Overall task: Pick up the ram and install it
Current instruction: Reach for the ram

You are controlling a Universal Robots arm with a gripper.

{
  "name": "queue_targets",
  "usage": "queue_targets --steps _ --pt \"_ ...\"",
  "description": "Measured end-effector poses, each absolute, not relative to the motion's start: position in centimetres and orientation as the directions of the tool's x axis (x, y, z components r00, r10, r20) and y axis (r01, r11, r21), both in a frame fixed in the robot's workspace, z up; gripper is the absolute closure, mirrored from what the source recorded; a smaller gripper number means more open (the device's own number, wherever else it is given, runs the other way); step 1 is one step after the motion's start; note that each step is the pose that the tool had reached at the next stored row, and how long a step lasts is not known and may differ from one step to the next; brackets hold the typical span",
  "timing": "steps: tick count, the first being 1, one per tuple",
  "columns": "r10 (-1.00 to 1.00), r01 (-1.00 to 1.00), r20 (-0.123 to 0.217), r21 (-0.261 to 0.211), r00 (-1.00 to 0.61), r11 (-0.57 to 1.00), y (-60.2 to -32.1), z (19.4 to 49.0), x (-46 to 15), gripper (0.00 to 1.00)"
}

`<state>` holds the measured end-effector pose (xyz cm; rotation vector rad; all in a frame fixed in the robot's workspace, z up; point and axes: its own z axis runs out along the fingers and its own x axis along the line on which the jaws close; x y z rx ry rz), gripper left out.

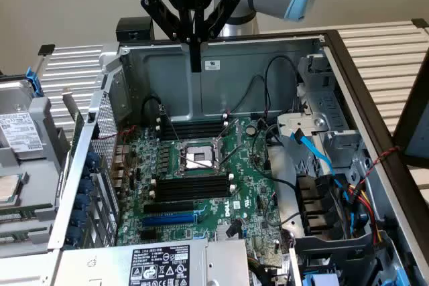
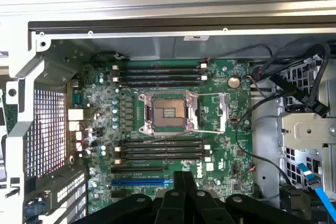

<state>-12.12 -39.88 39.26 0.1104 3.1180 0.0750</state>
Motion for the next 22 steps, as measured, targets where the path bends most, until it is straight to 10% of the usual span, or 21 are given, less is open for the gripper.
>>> queue_targets --steps 22 --pt "0.071 0.070 -0.019 0.049 -0.997 0.996 -39.9 39.2 -15.5 0.89"
